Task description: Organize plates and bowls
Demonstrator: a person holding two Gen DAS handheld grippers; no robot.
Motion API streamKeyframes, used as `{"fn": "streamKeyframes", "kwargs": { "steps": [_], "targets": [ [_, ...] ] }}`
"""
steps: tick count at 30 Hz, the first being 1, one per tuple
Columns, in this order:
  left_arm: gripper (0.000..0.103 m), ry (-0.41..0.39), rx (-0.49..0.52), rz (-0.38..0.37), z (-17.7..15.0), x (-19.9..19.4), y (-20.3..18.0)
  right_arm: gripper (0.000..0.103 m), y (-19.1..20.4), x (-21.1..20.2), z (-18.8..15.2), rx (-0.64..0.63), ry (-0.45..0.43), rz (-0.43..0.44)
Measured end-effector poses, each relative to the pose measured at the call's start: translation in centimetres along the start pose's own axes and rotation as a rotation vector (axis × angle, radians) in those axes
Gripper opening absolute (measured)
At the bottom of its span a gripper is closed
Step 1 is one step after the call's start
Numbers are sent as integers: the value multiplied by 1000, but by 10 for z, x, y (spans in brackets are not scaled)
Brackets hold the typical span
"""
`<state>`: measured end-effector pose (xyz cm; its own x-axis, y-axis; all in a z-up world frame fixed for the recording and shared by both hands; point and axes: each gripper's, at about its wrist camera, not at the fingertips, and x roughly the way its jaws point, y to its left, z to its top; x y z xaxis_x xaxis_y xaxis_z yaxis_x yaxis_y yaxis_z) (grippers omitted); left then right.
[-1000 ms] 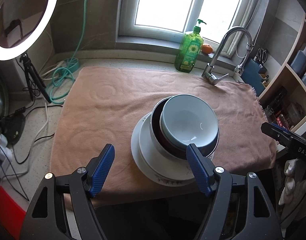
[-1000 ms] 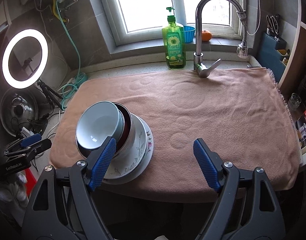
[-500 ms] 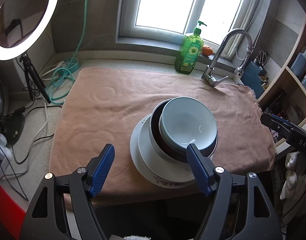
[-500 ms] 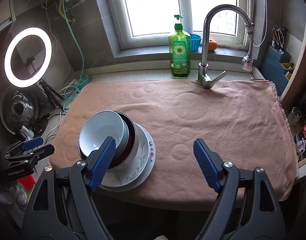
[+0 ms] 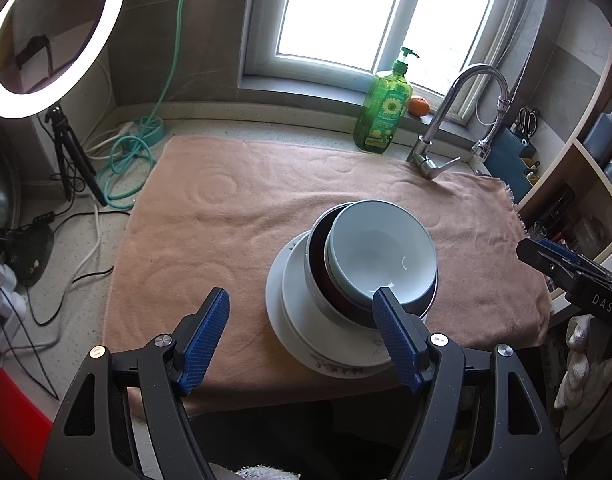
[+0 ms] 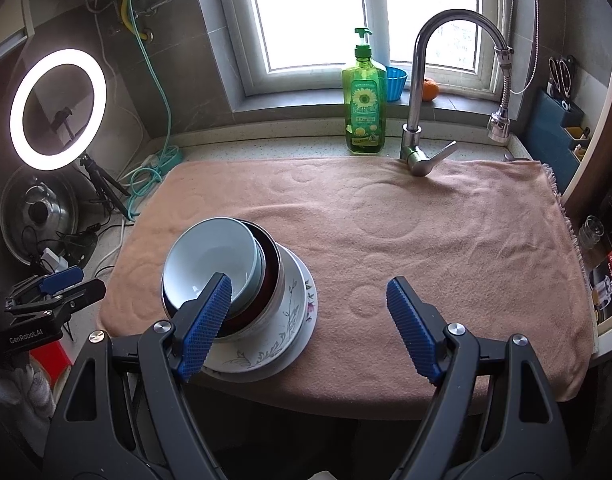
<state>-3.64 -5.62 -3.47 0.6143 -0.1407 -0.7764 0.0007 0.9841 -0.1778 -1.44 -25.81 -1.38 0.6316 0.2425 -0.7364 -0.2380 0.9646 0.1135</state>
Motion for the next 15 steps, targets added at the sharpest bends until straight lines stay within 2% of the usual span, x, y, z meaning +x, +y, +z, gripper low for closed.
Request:
{"fn": "streamKeyframes", "kwargs": {
  "steps": [11,15],
  "targets": [
    [74,-1,29,3,3,-1,-8,82,-1,-4,2,3,-11,-10],
    [74,23,18,8,5,4,-7,82,-2,1,3,10,-5,-3]
  ]
}}
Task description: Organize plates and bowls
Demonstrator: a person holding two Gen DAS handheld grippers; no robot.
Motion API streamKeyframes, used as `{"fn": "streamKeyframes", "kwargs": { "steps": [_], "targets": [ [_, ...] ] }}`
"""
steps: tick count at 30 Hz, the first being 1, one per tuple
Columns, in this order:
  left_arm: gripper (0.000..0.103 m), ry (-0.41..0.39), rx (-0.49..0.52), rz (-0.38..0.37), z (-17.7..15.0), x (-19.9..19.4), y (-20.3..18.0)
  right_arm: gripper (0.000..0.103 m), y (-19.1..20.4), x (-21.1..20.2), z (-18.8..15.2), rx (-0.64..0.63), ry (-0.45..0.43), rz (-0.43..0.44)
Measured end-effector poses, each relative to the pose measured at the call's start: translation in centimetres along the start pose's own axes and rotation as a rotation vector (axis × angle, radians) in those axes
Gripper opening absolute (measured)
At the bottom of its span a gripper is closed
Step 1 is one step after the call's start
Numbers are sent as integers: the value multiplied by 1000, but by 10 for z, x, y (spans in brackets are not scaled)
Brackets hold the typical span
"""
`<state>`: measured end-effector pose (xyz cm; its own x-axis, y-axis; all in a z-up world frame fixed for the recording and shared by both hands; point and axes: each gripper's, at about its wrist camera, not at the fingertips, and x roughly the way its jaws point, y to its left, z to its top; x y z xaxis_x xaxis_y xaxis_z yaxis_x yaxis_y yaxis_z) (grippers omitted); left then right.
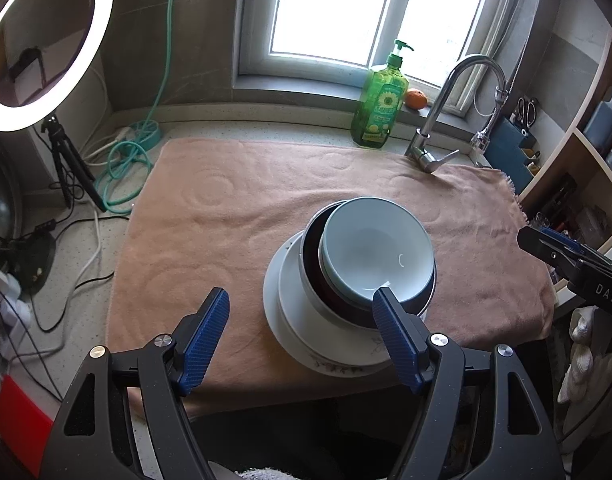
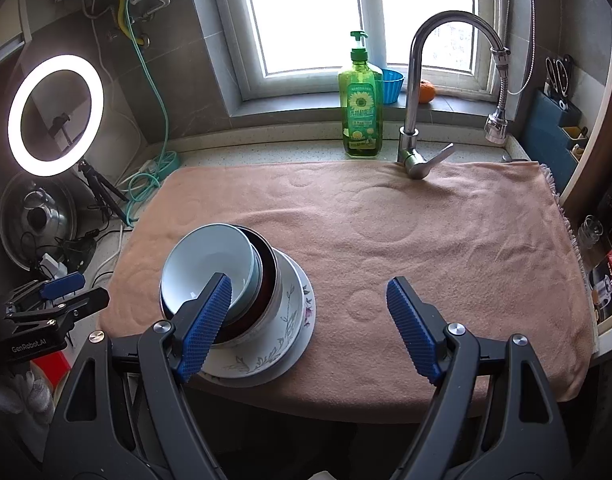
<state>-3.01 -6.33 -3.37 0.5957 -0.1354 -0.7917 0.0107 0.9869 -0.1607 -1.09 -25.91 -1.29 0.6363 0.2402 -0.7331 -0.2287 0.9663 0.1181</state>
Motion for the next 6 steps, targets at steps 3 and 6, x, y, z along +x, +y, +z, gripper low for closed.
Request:
{"fn": "streamKeyframes", "kwargs": {
  "steps": [3,6],
  "targets": [
    [74,-6,-31,-30,0,2,2,82,2,7,-2,-6,17,1],
    [74,-43,-20,-21,1,0,1,82,5,11,-3,-22,25,0]
  ]
}}
